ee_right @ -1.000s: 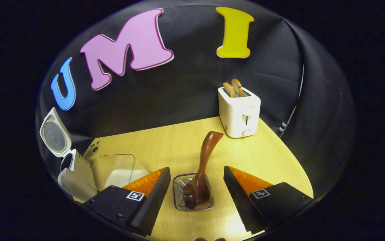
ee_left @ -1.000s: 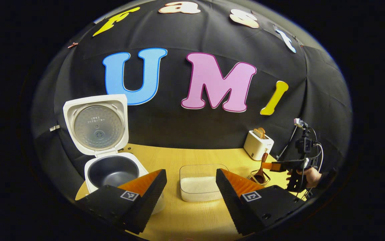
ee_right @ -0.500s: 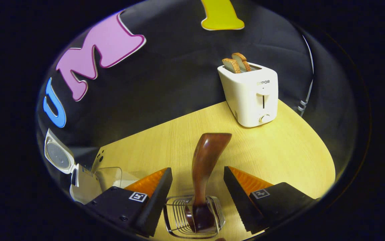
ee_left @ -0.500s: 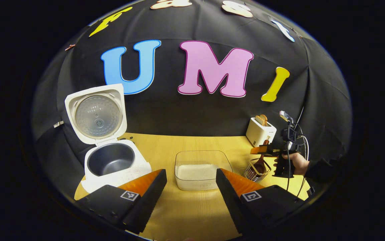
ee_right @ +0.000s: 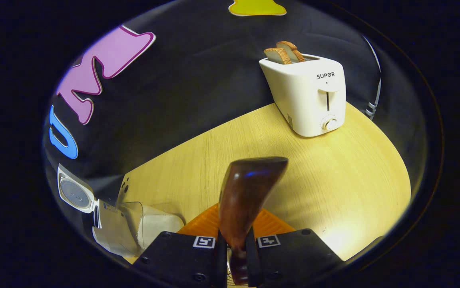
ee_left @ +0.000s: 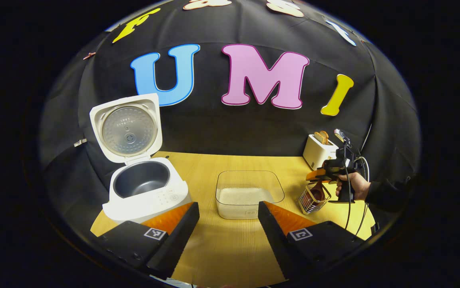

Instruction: Close the left gripper, press the button to open the rice cooker; take a wooden spoon from the chopstick holder with the right hand, scoop a spoonful of rice and pour it into the rice cooker, then put the wooden spoon back into the chopstick holder.

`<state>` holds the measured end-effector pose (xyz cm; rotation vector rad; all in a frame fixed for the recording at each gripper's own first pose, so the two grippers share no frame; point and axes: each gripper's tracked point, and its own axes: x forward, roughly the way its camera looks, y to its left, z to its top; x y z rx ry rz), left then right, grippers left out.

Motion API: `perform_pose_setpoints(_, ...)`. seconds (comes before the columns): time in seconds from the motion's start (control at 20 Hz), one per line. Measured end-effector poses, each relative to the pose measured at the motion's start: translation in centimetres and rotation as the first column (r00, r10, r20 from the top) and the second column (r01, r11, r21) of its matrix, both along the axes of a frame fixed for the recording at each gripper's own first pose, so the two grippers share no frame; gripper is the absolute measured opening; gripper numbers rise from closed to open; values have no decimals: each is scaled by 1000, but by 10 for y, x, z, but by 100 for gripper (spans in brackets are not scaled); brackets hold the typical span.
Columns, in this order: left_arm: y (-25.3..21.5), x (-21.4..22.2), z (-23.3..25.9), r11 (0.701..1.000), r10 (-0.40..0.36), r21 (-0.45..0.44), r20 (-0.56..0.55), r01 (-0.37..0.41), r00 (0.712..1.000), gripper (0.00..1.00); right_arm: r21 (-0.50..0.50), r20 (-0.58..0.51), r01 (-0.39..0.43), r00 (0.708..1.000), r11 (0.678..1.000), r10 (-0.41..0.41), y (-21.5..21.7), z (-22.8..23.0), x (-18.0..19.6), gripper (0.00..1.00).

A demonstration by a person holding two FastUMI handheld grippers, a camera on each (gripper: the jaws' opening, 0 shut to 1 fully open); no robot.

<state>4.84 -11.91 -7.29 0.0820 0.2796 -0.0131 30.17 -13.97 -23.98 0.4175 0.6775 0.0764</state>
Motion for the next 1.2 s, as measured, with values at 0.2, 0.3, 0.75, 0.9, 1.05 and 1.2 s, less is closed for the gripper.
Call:
perform_pose_setpoints(0.2, 6, 0, 5, 1000, -2, -17, 23, 2, 1000, 96, -15, 26, 43, 999, 999, -43, -9, 19, -4, 20)
perform_pose_setpoints(0.3, 8, -1, 9, 1000, -10, -24, 34, 11, 999, 95, -21, 56, 66, 996, 998, -65, -11, 37, -8, 19)
perform_pose_setpoints(0.75, 52, -7, 20, 996, 5, -86, 90, 2, 996, 96, -91, 164, 109, 982, 990, -93, -7, 130, -49, 19)
perform_pose_setpoints(0.9, 72, -7, 20, 997, 8, -77, 105, 0, 994, 96, -73, 205, 67, 977, 995, -50, 26, 164, -66, 19)
perform_pose_setpoints(1.05, 87, -10, 19, 999, 4, -52, 110, 2, 994, 96, -49, 251, 41, 968, 998, -27, 59, 185, -75, 19)
perform_pose_setpoints(1.2, 95, -13, 26, 998, -25, -59, 129, 33, 991, 96, -62, 287, 18, 958, 998, 0, 93, 190, -73, 19)
